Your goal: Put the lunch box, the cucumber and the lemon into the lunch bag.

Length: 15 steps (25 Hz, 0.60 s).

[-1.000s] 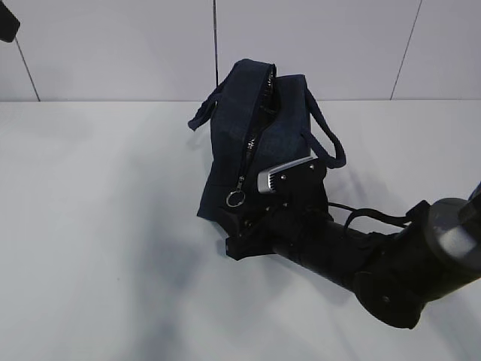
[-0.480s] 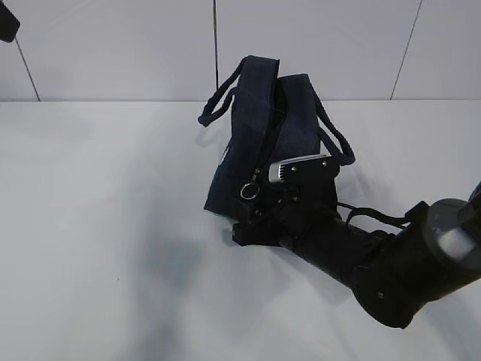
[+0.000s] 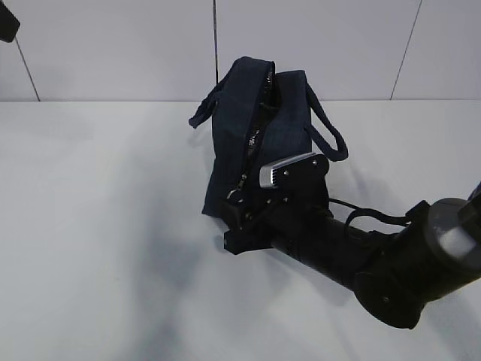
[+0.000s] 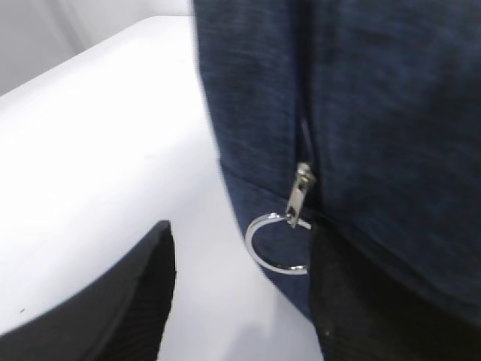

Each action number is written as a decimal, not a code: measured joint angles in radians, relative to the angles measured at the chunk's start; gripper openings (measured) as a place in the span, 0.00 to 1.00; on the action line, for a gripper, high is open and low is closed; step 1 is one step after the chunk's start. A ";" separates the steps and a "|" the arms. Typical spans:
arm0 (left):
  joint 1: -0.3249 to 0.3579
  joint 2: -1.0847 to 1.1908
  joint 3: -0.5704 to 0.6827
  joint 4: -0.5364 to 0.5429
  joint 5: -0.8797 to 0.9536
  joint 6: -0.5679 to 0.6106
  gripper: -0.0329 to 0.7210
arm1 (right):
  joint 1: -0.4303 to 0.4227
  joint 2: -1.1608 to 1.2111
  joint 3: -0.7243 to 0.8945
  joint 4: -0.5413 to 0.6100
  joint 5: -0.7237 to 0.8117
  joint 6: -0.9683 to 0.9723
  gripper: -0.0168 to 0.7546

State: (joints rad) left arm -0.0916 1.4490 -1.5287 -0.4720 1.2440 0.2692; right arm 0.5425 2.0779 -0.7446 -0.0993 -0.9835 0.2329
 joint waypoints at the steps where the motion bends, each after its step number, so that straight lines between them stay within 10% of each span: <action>1: 0.000 0.000 0.000 0.000 0.000 0.000 0.36 | 0.000 0.000 0.000 -0.024 -0.002 0.000 0.59; 15: 0.000 0.000 0.000 0.000 0.000 0.000 0.36 | 0.000 0.000 0.000 -0.010 0.014 0.000 0.59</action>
State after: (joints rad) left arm -0.0916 1.4490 -1.5287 -0.4720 1.2440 0.2692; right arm 0.5425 2.0779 -0.7446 -0.1091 -0.9690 0.2329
